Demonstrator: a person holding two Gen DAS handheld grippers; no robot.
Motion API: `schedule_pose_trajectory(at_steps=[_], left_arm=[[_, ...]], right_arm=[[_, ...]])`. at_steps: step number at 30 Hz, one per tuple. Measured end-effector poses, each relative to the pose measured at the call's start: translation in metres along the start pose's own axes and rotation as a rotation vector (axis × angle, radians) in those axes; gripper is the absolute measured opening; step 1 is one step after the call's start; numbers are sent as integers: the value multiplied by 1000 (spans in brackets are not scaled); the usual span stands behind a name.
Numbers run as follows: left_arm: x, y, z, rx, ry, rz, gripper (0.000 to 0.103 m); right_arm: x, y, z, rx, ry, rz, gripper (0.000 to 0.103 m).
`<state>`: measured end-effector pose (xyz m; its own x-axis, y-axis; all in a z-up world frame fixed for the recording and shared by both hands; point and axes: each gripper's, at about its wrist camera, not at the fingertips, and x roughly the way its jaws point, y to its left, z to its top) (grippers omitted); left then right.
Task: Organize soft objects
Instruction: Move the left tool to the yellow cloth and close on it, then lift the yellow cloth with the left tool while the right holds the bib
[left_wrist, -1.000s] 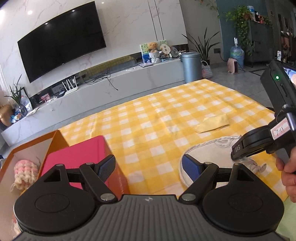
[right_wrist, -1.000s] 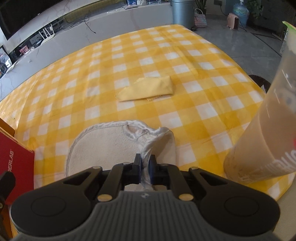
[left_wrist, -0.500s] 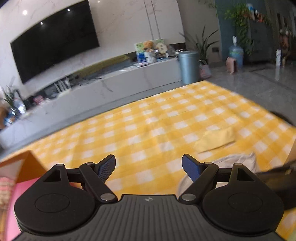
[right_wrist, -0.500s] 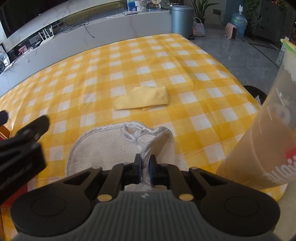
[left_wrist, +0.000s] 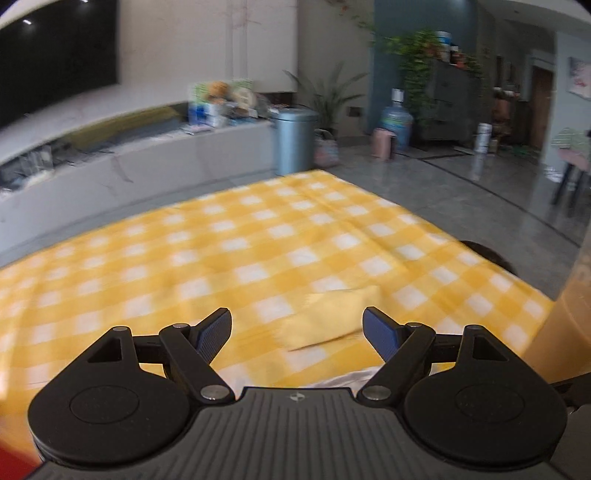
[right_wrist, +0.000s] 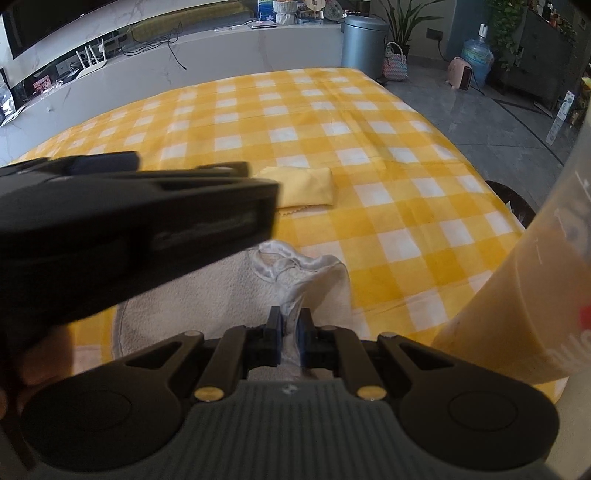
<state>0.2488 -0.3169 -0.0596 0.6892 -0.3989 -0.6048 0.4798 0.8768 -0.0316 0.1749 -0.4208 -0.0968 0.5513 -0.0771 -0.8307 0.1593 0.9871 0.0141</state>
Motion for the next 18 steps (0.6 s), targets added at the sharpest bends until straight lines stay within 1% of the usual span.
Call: schedule_pose_trajectory(at_steps=[1, 2, 4, 8, 10, 14, 15, 18], left_arm=[[7, -2, 0, 20, 17, -31, 96], [14, -3, 0, 29, 32, -41, 96], [27, -3, 0, 22, 54, -24, 97], [51, 6, 1, -31, 83, 14, 97], [58, 9, 0, -24, 95, 25, 97], [69, 9, -4, 1, 127, -20, 98], [70, 8, -5, 2, 123, -18, 101], [74, 2, -8, 39, 99, -1, 101]], right_arm=[[0, 0, 0, 1, -3, 2, 6], [0, 0, 0, 1, -5, 10, 6], [3, 0, -1, 1, -1, 21, 6], [3, 0, -3, -14, -6, 22, 6], [3, 1, -4, -30, -11, 21, 6], [5, 2, -3, -38, -11, 21, 6], [5, 2, -3, -39, -12, 20, 6], [5, 2, -3, -42, -13, 23, 7]])
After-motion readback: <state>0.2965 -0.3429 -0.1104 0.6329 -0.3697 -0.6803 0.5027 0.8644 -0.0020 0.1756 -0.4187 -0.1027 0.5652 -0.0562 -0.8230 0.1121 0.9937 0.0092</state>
